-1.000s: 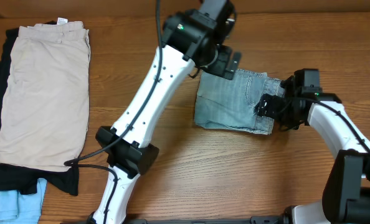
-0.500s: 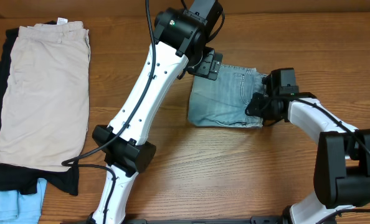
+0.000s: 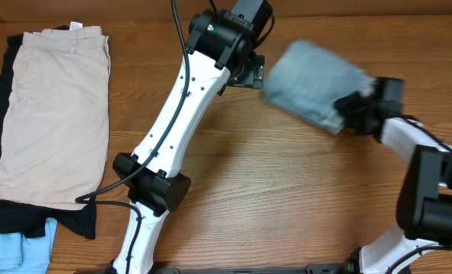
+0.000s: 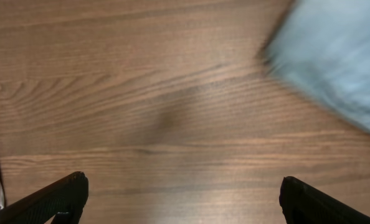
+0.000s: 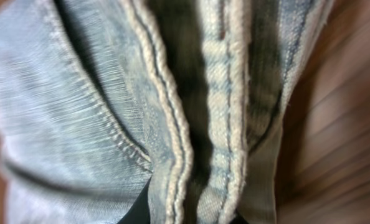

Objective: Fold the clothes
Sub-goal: 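Carry the folded shorts to the upper right table corner with right gripper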

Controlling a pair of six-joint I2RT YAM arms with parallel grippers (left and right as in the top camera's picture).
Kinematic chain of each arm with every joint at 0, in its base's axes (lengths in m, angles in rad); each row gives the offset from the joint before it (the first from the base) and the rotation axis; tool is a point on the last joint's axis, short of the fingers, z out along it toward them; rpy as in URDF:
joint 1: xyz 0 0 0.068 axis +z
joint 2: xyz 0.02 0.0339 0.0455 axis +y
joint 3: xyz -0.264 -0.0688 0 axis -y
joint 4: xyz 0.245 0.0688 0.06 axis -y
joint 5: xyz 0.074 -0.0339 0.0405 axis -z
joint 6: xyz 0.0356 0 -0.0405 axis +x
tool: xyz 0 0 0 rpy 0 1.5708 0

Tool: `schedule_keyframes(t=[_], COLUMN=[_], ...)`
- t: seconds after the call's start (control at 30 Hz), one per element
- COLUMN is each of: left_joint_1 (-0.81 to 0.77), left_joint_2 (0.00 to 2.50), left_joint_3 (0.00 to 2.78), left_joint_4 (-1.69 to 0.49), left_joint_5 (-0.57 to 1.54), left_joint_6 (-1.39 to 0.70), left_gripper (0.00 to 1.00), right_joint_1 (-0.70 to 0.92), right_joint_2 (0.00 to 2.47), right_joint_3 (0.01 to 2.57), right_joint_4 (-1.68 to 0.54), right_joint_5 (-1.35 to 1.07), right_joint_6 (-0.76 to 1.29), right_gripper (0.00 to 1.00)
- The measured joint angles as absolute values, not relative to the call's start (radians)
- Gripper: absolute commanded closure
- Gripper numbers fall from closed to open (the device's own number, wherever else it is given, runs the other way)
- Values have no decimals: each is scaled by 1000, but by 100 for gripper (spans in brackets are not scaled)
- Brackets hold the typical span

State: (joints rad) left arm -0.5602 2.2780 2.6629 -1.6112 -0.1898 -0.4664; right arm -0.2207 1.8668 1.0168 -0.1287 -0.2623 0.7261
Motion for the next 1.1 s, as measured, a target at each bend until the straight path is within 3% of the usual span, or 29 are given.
schedule_keyframes(t=[0.2, 0.47, 0.83, 1.0, 1.1], left_joint_1=[-556, -554, -554, -554, -554], left_joint_2=[2278, 2278, 2278, 2278, 2278], left_joint_3=[2663, 2663, 2632, 2597, 2588], left_joint_4=[-1570, -1473, -1394, -1361, -1356], left_joint_5=[-199, -200, -204, -204, -204], left_joint_6=[-504, -525, -526, -525, -525], left_gripper=[0, 0, 0, 0, 0], right_joint_1=[-362, -358, -346, -345, -340], right_joint_2=[1869, 1909, 2153, 2172, 2172], right_joint_3=[1021, 1030, 1180, 1266, 1301], right_joint_4=[27, 327, 343, 323, 321], right_joint_5=[-85, 56, 51, 23, 7], right_joint_6=[942, 999, 990, 944, 900], right_gripper=[96, 96, 96, 91, 77])
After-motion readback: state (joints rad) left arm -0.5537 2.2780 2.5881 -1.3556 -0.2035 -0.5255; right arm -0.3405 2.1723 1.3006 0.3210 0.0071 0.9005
